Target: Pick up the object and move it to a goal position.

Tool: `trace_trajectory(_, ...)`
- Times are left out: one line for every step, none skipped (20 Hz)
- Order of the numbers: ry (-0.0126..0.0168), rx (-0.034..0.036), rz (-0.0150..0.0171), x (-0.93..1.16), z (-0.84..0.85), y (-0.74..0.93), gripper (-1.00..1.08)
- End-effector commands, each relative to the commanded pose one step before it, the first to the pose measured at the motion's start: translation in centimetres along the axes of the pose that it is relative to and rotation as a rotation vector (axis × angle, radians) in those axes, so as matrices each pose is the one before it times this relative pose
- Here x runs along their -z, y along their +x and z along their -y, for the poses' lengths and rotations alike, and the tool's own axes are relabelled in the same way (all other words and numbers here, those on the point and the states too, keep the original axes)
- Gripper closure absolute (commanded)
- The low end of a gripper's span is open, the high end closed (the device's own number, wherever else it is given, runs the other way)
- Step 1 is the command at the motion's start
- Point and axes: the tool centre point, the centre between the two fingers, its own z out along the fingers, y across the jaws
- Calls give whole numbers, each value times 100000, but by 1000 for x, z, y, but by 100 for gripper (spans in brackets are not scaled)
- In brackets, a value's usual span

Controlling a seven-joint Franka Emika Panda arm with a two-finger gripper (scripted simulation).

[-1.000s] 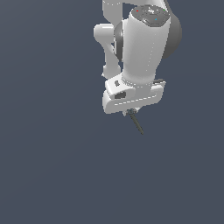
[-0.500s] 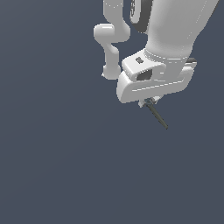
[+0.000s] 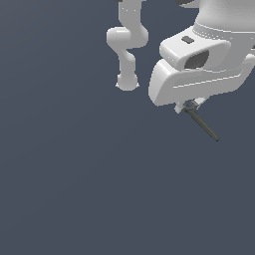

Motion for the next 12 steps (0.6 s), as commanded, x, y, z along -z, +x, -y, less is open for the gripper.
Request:
trace_trajectory(2,-69,-28,1046,455,466,108)
trace_trajectory(0,0,0,357,174,175,108)
trace_trajectory(0,0,0,342,166,168,108)
trace_trajectory(0,0,0,326,158,162,108)
trace_trajectory(0,0,0,311,151,155,108)
trace_trajectory(0,0,0,296,143,148,108)
trace_trajectory(0,0,0,281,135,142,108)
trace_trajectory(0,0,0,267,128,136,108)
trace_trajectory(0,0,0,252,120,129,108)
trace_trajectory(0,0,0,238,113,123,108)
trace_trajectory(0,0,0,223,106,116,108)
trace_trajectory(0,0,0,209,98,110,108)
